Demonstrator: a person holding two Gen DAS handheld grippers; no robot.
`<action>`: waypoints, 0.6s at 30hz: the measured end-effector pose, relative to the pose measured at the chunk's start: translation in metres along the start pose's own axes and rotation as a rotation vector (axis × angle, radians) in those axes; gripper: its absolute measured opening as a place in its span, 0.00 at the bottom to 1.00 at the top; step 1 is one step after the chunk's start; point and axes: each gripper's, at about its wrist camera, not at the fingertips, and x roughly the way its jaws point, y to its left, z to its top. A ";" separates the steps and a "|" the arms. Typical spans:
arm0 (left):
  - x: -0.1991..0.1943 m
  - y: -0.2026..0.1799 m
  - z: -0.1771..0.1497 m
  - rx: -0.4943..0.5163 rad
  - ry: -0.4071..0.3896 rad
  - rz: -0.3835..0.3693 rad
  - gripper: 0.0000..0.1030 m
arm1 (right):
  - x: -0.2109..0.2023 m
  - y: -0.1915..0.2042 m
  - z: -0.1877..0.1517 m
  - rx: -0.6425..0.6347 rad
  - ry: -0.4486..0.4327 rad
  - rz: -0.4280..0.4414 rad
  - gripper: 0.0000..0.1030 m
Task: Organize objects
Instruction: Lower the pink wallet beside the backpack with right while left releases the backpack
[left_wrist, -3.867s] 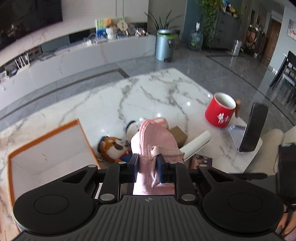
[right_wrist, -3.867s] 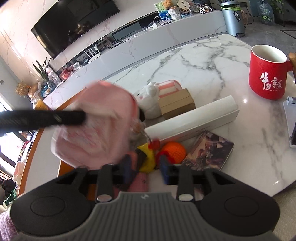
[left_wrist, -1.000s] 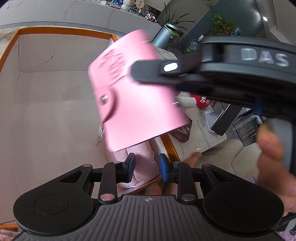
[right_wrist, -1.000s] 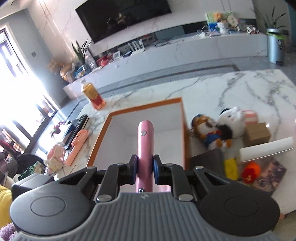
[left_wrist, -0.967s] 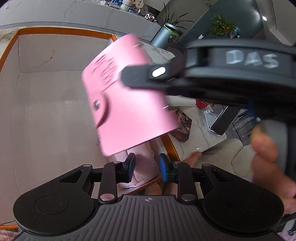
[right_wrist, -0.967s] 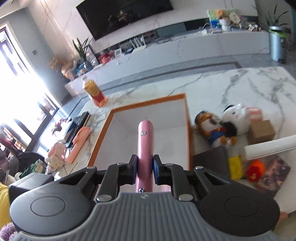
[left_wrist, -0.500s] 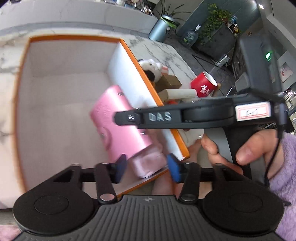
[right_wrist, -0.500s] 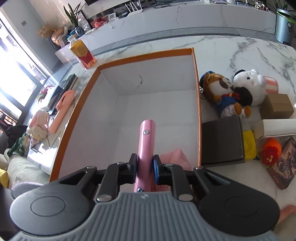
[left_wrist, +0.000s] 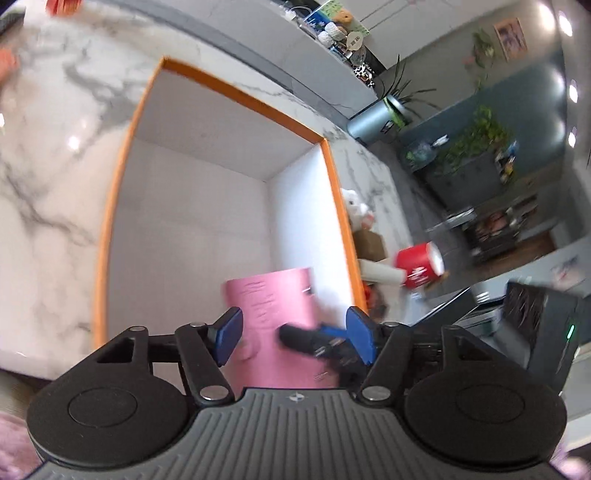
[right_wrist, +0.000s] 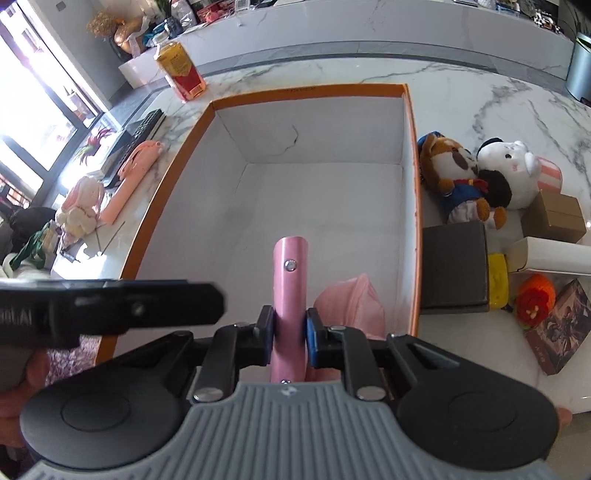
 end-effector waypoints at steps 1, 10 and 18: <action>0.006 0.000 0.000 -0.006 0.004 0.001 0.80 | 0.002 0.001 -0.001 -0.002 0.011 0.002 0.18; 0.036 0.012 -0.010 -0.070 0.108 0.064 0.77 | 0.023 0.005 -0.015 -0.052 0.083 -0.046 0.19; 0.032 0.017 -0.017 -0.079 0.125 0.022 0.70 | -0.018 -0.001 -0.023 -0.087 0.009 -0.039 0.27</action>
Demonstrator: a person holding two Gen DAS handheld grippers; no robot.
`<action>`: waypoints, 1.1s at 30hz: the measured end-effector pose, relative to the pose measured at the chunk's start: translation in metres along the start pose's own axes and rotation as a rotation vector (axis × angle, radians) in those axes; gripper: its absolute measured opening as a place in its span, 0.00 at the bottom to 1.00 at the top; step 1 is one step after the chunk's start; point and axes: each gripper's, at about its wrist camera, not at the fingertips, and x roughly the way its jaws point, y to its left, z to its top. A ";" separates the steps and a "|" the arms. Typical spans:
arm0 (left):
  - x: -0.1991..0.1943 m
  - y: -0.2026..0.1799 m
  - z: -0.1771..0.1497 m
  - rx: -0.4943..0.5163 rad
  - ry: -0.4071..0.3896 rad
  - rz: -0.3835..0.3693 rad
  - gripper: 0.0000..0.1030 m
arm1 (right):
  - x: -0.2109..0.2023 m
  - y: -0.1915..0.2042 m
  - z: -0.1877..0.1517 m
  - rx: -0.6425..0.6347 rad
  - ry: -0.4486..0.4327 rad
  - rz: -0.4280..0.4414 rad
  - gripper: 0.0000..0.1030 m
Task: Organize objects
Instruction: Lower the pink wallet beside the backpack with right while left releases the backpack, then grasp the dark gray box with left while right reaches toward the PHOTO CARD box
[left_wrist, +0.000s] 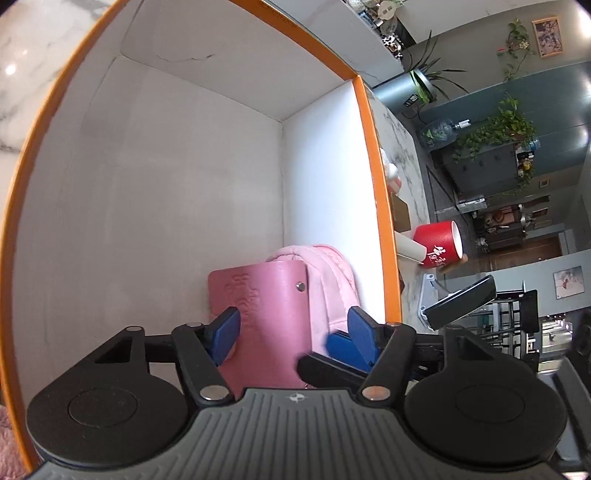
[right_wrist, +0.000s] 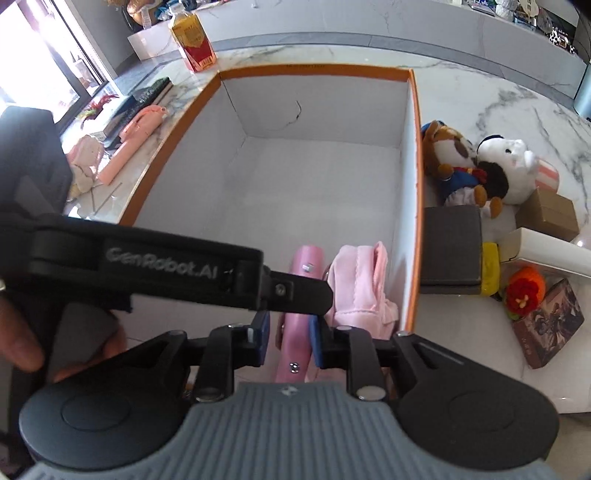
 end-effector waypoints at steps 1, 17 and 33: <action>0.001 0.000 0.000 0.000 0.007 -0.005 0.68 | -0.006 0.001 -0.002 -0.009 -0.014 -0.017 0.33; -0.040 -0.056 -0.011 0.214 -0.106 0.032 0.65 | -0.062 -0.086 -0.039 0.225 -0.164 -0.162 0.35; 0.030 -0.174 -0.054 0.825 -0.048 0.299 0.62 | -0.057 -0.192 -0.072 0.473 -0.189 -0.195 0.50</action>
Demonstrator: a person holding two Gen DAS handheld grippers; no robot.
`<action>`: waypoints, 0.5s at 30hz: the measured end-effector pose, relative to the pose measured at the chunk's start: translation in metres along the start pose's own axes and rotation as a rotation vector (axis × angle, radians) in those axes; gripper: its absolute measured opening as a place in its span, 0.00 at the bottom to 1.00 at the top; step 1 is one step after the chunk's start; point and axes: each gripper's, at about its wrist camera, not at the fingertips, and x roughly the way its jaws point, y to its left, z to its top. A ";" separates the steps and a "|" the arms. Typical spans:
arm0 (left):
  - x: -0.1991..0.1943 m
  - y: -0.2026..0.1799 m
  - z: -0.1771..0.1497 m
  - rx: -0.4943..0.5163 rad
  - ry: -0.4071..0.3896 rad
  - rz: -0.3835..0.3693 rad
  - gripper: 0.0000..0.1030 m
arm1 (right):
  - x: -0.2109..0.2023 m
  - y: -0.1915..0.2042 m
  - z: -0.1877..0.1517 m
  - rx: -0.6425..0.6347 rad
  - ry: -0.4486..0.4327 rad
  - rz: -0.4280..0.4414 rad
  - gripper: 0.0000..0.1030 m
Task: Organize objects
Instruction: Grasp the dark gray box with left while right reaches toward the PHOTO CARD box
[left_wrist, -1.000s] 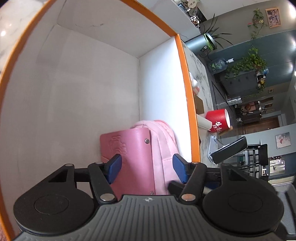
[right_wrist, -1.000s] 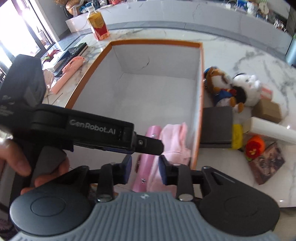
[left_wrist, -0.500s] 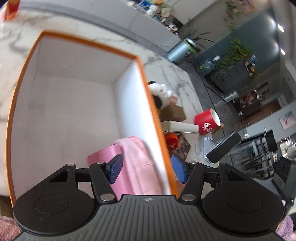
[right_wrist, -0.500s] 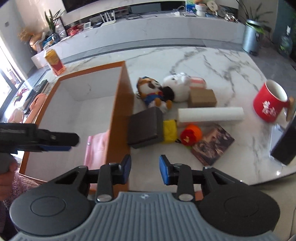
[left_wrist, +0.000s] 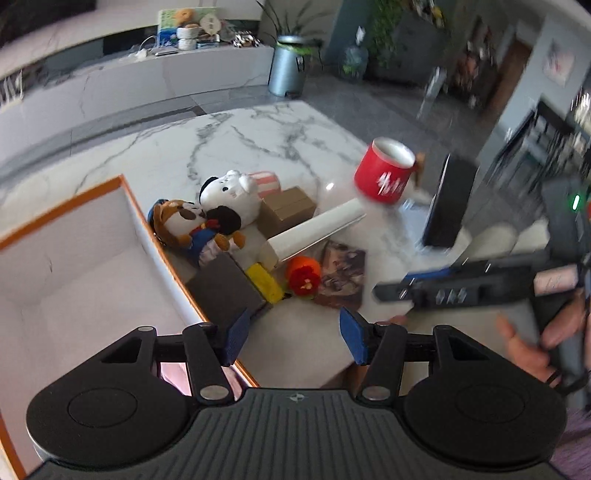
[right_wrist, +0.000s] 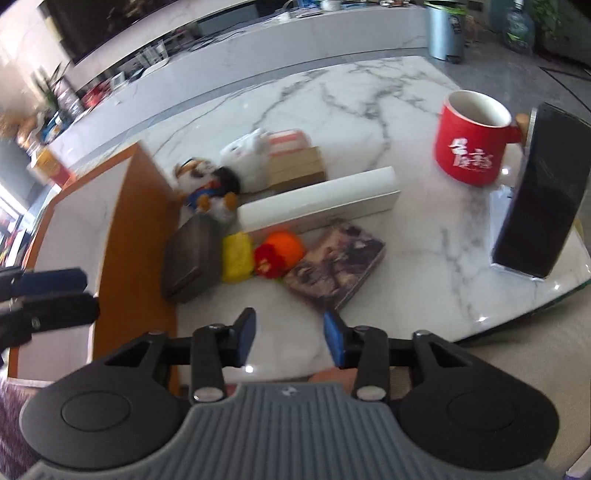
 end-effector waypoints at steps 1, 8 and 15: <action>0.009 -0.005 0.002 0.043 0.020 0.032 0.62 | 0.005 -0.006 0.001 0.020 -0.007 -0.005 0.50; 0.062 -0.024 0.016 0.183 0.157 0.172 0.70 | 0.041 -0.041 0.009 0.206 -0.050 0.073 0.51; 0.094 -0.027 0.024 0.209 0.236 0.260 0.76 | 0.078 -0.052 0.017 0.306 -0.013 0.051 0.67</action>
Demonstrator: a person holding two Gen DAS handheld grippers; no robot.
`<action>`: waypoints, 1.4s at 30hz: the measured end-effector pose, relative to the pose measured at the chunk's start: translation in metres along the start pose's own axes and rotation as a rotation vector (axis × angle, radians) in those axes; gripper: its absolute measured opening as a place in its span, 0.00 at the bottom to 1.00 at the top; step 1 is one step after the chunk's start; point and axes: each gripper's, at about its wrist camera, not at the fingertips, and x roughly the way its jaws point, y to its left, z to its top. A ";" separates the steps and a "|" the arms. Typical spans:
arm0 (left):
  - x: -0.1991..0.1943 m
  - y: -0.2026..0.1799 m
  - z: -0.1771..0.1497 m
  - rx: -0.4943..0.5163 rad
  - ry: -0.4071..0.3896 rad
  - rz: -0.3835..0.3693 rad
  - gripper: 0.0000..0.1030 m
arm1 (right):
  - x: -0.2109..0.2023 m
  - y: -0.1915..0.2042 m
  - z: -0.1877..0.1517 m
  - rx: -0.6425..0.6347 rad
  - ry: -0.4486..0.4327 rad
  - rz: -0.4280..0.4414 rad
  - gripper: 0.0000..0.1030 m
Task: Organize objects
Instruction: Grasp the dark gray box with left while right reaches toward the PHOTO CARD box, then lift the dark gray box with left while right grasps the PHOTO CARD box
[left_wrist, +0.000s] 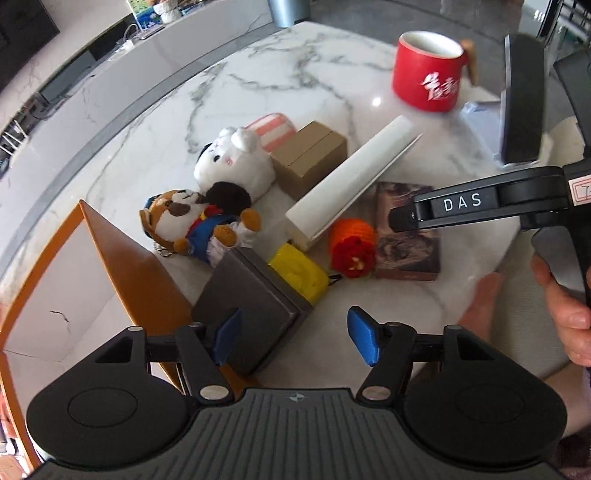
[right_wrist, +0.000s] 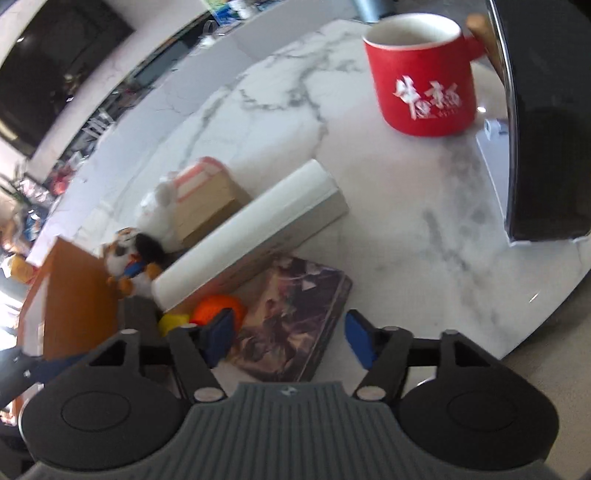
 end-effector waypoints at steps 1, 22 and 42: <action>0.003 -0.002 0.001 0.011 0.005 0.020 0.78 | 0.004 0.001 0.000 0.004 -0.005 -0.012 0.67; 0.014 -0.016 0.000 0.047 -0.010 0.124 0.21 | 0.001 0.012 -0.022 -0.192 -0.034 -0.125 0.67; 0.026 -0.041 -0.002 0.217 0.058 0.233 0.74 | -0.020 -0.004 -0.023 -0.159 0.001 -0.071 0.68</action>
